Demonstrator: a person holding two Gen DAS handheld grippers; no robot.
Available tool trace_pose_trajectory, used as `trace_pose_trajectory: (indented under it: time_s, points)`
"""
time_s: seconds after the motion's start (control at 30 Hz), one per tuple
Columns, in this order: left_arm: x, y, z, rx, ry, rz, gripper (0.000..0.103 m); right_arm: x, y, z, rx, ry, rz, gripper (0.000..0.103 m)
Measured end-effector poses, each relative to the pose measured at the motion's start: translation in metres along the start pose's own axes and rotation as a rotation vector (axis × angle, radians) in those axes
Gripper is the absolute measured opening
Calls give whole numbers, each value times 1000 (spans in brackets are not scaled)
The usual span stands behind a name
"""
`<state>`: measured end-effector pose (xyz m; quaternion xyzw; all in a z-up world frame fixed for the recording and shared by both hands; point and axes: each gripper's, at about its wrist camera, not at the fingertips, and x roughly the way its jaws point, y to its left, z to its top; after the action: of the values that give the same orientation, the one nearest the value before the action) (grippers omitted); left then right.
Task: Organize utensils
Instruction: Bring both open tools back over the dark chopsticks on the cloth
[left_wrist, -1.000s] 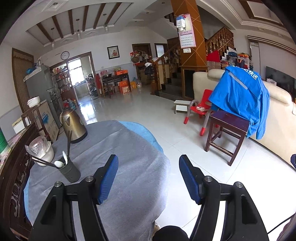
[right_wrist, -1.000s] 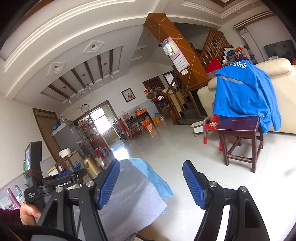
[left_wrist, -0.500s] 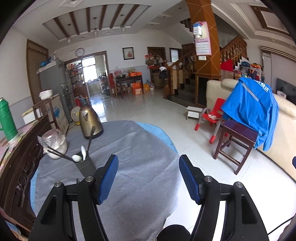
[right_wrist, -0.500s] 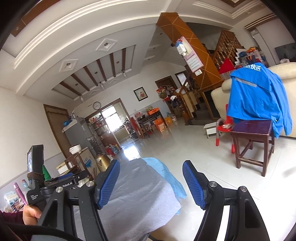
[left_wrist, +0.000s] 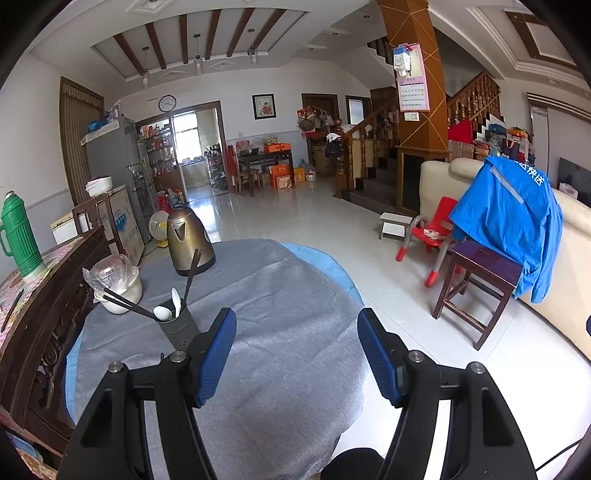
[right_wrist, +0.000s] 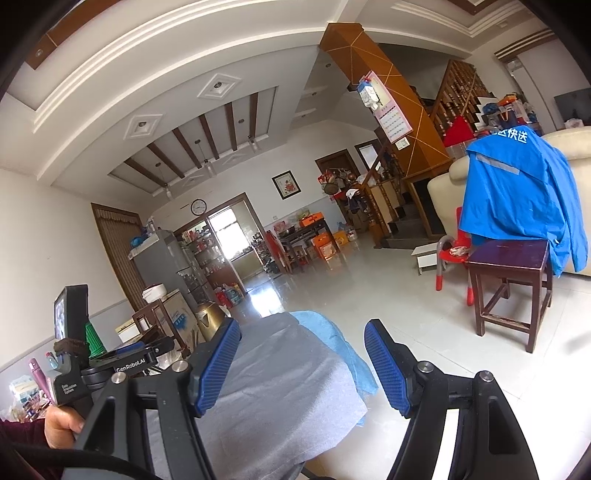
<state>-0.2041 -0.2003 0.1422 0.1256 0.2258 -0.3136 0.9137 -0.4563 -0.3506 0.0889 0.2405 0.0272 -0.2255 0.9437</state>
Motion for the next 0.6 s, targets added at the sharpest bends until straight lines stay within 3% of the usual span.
trace_pose_trajectory:
  time_s: [0.6]
  points:
    - [-3,29,-6,-54,-1,34,69,6,16,-3,-21,11,28,74]
